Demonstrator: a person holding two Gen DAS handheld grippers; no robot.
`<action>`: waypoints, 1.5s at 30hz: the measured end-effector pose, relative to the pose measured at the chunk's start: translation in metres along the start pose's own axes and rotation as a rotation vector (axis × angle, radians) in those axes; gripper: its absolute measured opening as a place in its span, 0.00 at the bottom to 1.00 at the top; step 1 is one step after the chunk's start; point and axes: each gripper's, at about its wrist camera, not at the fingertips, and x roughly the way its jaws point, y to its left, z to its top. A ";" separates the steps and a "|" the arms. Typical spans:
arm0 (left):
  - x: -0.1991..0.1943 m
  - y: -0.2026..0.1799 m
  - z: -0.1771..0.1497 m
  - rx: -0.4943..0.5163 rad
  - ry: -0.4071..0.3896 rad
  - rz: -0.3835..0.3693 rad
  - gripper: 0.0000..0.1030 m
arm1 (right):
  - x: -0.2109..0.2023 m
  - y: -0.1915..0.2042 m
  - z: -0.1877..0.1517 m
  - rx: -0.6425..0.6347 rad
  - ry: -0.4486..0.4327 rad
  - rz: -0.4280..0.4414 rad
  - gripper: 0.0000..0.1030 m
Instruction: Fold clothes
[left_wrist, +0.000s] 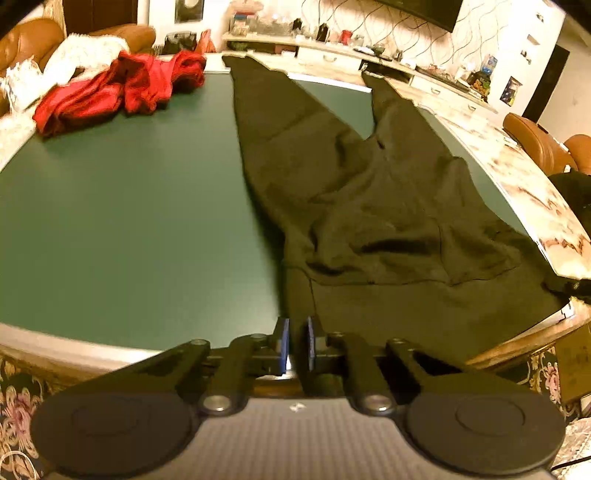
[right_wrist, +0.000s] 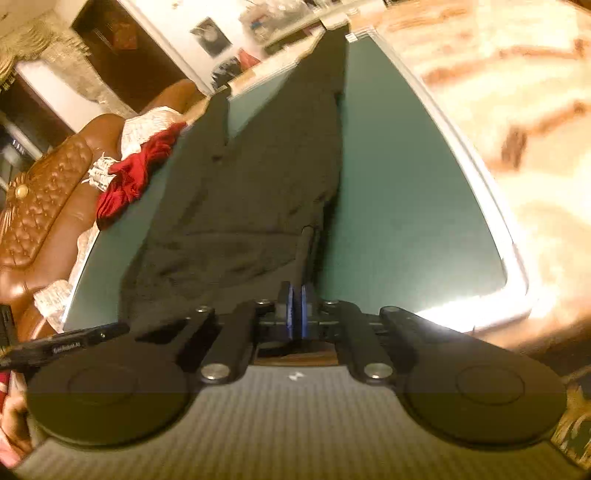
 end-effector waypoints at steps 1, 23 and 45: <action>-0.001 -0.001 0.001 -0.013 -0.003 -0.018 0.04 | -0.006 0.004 0.003 -0.016 -0.010 -0.004 0.06; -0.020 -0.007 0.001 -0.027 -0.067 0.031 0.37 | -0.024 0.005 0.006 -0.015 -0.090 -0.094 0.33; 0.007 -0.034 0.010 0.091 -0.021 0.049 0.52 | -0.005 0.019 0.009 -0.147 0.000 -0.116 0.33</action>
